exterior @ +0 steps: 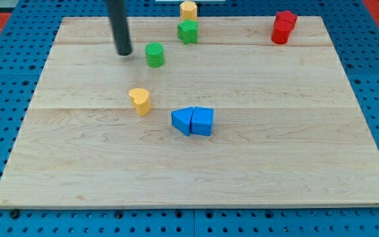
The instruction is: Move the green circle closer to the green star
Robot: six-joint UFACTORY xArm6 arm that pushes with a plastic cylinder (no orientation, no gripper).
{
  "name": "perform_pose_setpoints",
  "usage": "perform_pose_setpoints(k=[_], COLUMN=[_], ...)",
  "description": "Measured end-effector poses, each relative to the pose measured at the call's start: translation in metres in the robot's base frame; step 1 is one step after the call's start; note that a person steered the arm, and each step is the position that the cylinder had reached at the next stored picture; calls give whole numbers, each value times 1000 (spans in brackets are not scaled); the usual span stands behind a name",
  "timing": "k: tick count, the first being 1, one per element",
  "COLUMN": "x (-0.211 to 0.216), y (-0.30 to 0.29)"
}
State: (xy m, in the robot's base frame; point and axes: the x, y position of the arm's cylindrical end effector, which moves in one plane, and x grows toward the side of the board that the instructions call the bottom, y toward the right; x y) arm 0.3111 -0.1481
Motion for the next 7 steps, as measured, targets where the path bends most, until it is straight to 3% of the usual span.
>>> perform_pose_setpoints(k=[3,7], x=[26,-12], y=[88,113])
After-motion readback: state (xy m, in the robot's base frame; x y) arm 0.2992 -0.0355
